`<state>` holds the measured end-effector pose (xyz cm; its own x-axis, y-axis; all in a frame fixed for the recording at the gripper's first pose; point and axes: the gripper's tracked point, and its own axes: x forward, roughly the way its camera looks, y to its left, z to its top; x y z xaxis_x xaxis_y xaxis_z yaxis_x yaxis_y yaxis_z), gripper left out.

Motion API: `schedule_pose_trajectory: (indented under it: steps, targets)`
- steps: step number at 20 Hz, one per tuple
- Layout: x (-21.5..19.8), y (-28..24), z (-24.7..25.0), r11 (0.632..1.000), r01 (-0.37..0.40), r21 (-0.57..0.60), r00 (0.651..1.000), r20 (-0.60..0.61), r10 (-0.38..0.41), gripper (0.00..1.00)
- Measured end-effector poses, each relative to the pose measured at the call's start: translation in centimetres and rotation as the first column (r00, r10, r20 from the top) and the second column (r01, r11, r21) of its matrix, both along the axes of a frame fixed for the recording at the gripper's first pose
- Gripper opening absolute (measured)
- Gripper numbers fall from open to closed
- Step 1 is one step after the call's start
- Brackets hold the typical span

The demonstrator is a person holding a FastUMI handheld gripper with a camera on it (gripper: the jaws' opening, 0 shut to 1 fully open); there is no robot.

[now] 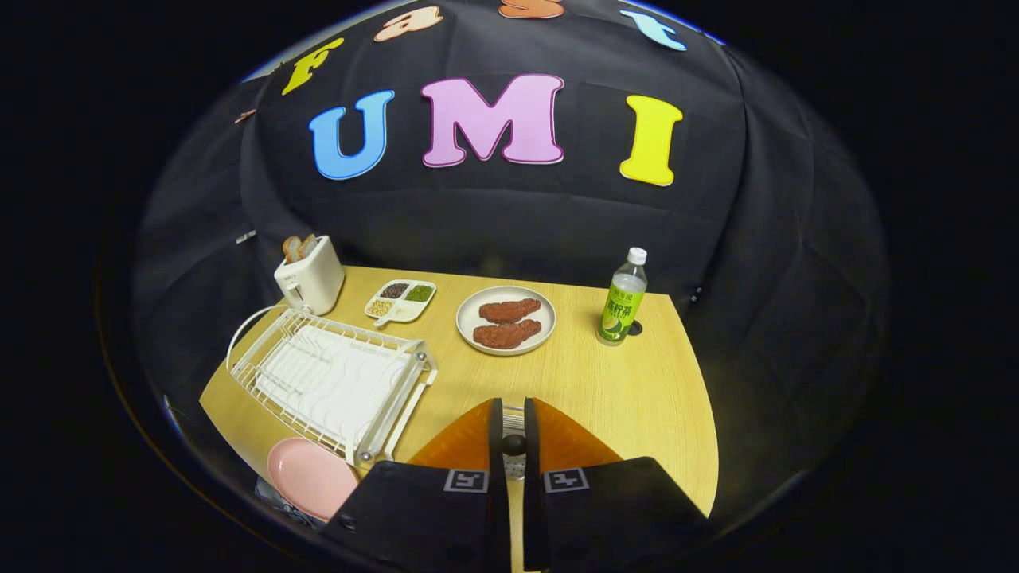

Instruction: Take the plate from the dish rack, then take the spoon from the basket and place it into the plate.

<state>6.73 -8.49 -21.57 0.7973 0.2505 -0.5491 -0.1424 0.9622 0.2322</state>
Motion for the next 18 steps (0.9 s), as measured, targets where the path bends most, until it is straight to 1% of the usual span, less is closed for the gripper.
schedule_pose_trajectory:
  steps: [5, 10, 14, 18]
  targets:
    - [-0.9, 1.9, 5.6, 0.999, -0.041, -0.010, 0.996, 0.082, 0.042, 0.10]
    - [-3.0, 5.7, 9.2, 0.995, -0.096, 0.008, 0.989, 0.113, 0.095, 0.10]
    - [-6.1, 10.4, 9.9, 0.983, -0.175, 0.050, 0.982, 0.087, 0.170, 0.10]
    - [-9.9, 17.0, 8.7, 0.951, -0.284, 0.122, 0.958, 0.063, 0.278, 0.10]
